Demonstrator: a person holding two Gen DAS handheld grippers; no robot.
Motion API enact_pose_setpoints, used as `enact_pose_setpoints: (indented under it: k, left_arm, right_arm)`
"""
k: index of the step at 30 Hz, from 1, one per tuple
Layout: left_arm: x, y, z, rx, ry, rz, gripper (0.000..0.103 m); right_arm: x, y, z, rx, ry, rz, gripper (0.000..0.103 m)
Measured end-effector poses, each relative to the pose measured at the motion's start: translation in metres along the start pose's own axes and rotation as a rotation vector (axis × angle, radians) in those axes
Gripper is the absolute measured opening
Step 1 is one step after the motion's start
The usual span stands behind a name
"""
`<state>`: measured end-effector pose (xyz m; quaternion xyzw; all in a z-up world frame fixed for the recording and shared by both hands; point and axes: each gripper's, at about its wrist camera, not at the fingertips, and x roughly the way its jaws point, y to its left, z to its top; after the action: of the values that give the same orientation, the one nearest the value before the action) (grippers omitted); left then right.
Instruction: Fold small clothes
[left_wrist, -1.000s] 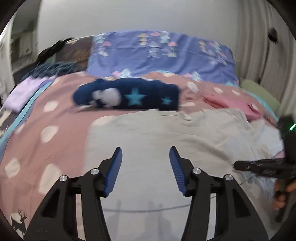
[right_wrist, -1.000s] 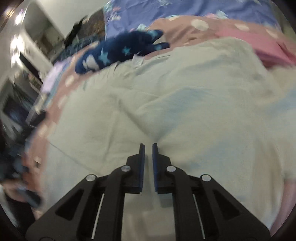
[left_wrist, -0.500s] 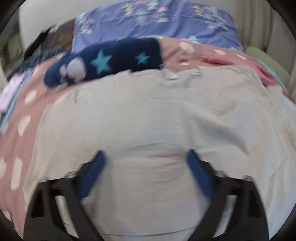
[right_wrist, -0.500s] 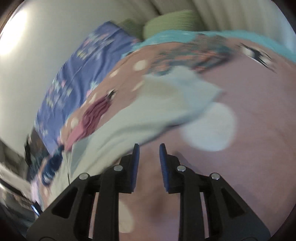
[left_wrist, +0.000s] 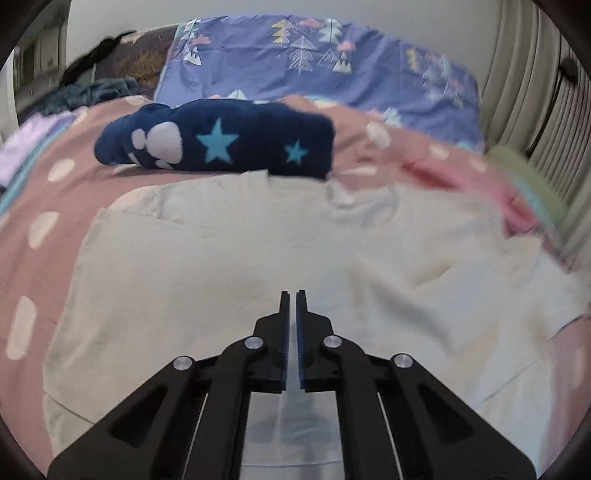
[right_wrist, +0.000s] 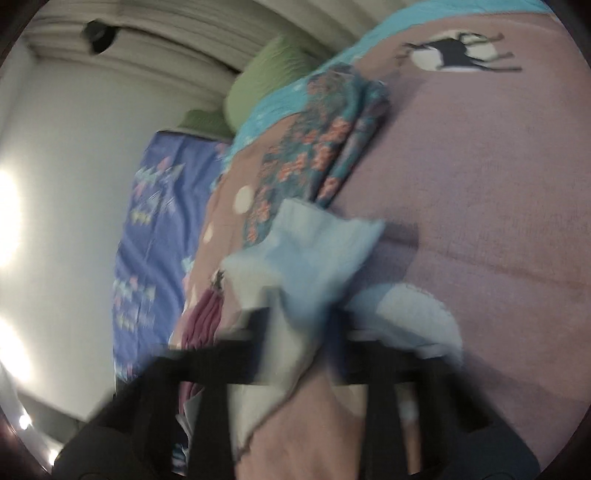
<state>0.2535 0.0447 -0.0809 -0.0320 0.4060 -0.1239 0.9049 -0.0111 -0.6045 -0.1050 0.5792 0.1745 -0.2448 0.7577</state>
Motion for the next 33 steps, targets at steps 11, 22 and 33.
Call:
enact_pose_setpoints:
  k: [11, 22, 33]
  left_arm:
    - [0.009, -0.033, -0.013, 0.157, 0.025, -0.044, 0.004]
    - [0.0, -0.03, -0.024, 0.081, 0.056, -0.386, 0.004]
    - [-0.002, -0.039, -0.026, 0.052, 0.063, -0.473, 0.039]
  right_arm:
    - [0.008, 0.198, -0.202, -0.585, 0.334, 0.444, 0.005]
    - [0.062, 0.19, -0.412, -1.063, 0.682, 0.292, 0.009]
    - [0.056, 0.196, -0.413, -1.057, 0.609, 0.299, 0.025]
